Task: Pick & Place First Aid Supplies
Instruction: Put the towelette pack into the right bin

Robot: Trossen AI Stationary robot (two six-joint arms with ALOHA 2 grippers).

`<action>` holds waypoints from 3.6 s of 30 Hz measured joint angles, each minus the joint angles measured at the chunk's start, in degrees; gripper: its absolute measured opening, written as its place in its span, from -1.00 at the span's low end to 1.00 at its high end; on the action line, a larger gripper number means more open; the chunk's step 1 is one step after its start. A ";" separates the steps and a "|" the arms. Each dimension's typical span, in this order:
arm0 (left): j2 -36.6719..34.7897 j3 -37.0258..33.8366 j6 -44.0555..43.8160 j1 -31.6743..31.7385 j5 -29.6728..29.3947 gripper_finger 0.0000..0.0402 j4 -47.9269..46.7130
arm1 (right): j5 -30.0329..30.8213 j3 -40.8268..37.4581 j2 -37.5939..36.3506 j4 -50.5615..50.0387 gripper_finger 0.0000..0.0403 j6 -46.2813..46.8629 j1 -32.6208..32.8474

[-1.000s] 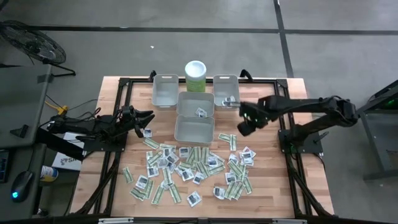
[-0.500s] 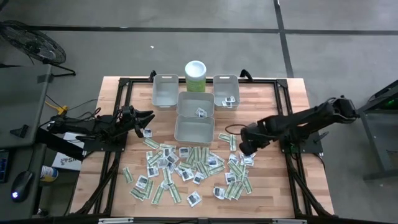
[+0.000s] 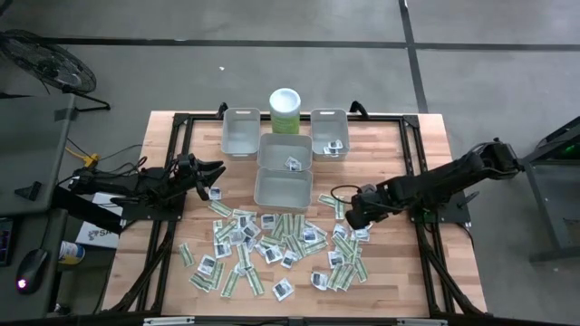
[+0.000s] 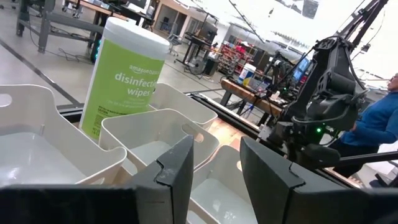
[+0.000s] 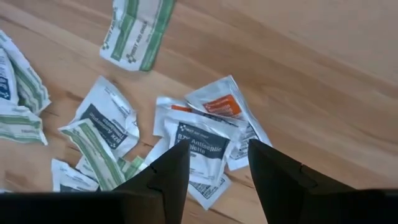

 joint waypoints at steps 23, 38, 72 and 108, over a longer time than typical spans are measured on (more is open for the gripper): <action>-0.02 -0.02 0.00 0.00 0.00 -0.35 0.00 | -0.56 0.07 8.69 4.74 -0.35 0.02 1.49; -0.02 -0.01 -0.01 0.02 0.00 -0.35 0.00 | -0.36 0.12 9.23 4.60 -0.93 -0.46 1.49; -0.02 -0.02 0.00 0.00 0.00 -0.35 0.00 | 14.97 18.95 -0.72 -5.37 -1.00 -24.62 -17.66; -0.02 0.00 -0.02 0.02 -0.01 -0.35 0.01 | 9.94 23.42 17.83 11.60 -0.58 -48.00 -46.60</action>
